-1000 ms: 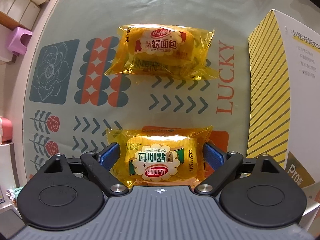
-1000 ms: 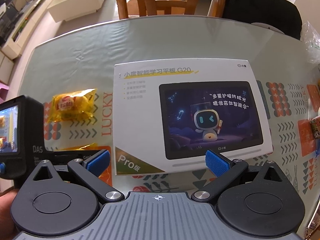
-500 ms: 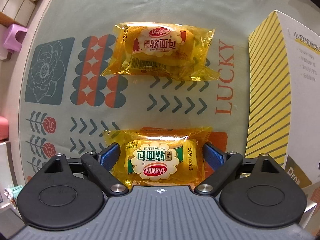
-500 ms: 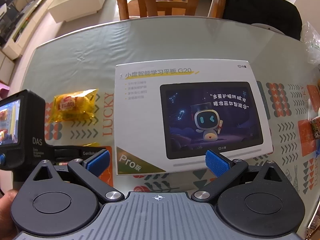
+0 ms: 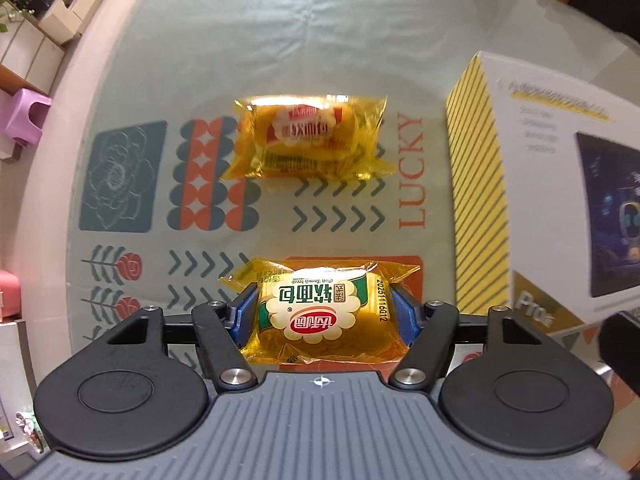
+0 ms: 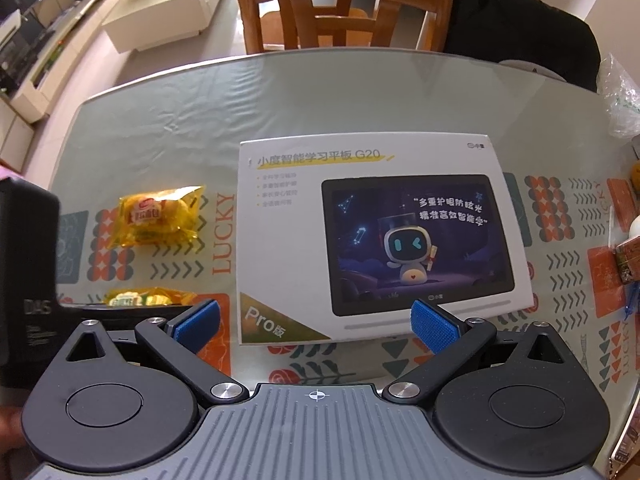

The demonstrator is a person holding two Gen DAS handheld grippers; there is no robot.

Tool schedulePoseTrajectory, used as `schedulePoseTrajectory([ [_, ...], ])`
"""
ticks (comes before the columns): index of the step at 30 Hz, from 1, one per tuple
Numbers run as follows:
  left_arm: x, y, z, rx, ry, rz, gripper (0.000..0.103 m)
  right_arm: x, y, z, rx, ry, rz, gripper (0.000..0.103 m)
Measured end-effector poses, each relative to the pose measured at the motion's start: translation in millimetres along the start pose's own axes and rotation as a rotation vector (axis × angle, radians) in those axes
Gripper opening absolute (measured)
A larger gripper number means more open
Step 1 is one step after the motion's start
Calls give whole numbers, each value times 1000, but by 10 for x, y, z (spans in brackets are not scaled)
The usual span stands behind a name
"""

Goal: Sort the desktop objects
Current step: 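Lift the bread packet with the left tool and carry it over the white box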

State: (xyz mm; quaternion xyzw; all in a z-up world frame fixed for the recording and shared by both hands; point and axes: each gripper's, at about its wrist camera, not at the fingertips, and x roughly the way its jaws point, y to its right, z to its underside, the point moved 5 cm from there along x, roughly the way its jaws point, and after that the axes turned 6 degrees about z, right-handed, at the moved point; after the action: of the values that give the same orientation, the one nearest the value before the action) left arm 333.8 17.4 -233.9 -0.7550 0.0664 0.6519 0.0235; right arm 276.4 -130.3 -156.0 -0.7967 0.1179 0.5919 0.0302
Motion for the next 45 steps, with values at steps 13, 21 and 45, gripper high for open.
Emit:
schedulePoseTrajectory([
  [13,-878,154,393,-18,104,23,83,-428,216,217,18,76,-29,103],
  [21,-1063,294,828,-22,110,33,83,-681,453,482,39,109,-35,103],
  [45,-1328,530,2132,-71,70,62,83,-1064,834,1268,-23,127,-30,103],
])
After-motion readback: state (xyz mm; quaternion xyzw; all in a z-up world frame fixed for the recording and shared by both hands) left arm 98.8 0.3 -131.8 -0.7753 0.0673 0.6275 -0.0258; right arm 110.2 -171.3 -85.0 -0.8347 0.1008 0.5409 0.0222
